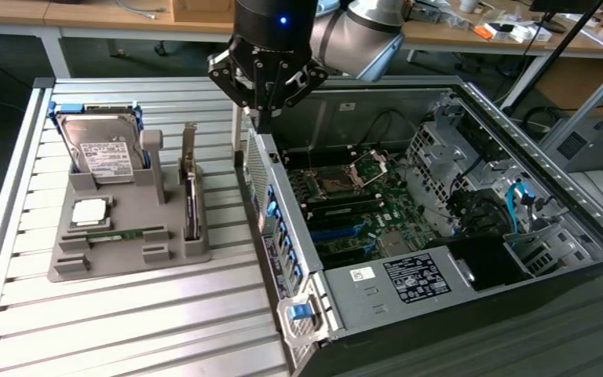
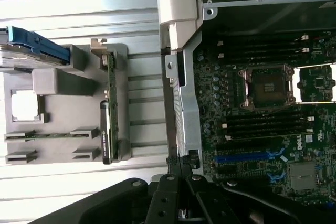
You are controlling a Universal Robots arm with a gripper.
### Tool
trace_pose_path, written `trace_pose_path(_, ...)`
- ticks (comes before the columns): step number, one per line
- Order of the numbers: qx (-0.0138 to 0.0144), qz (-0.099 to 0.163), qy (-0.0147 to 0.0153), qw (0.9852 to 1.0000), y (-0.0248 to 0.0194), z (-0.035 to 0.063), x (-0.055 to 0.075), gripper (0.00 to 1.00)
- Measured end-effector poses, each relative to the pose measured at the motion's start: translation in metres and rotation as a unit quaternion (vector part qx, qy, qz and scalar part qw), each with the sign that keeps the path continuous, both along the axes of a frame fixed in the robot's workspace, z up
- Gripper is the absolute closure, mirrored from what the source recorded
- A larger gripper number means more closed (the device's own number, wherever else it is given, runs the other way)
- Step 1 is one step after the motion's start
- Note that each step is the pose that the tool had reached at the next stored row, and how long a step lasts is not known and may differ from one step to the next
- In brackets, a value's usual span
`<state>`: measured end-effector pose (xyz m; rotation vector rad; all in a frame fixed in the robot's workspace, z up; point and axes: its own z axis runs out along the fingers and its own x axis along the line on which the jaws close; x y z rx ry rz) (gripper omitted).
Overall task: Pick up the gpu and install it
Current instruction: 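Reach for the gpu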
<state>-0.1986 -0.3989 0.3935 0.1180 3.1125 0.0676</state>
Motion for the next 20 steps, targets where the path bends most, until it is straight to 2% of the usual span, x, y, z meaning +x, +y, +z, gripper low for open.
trace_pose_path(20,0.0,0.0,0.0,1.0,0.0,0.0,-0.016,0.89)
